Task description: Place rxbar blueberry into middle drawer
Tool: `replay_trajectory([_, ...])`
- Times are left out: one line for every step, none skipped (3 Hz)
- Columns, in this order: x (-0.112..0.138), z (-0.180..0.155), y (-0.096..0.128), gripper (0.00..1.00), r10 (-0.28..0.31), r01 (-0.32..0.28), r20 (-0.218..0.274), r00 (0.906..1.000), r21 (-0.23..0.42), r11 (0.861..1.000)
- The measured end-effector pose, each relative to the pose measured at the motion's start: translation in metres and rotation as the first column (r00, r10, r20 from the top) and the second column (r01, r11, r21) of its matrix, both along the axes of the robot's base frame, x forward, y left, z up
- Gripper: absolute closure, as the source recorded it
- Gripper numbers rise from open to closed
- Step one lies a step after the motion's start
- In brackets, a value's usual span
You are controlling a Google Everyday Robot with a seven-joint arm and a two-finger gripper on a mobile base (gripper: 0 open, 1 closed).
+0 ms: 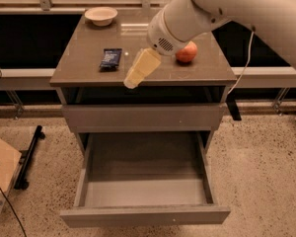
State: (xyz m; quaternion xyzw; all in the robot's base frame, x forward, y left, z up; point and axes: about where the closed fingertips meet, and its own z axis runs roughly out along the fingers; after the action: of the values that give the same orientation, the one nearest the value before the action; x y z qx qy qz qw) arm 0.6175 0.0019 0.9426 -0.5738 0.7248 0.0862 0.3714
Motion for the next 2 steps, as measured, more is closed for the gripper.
replay_trajectory([0.024,-0.015,0.02,0.0,0.005,-0.004,-0.026,0.9997,0.043,0.999])
replay_trajectory([0.046,-0.031,0.034,0.0,0.009,-0.003,-0.063,0.998,0.101,0.995])
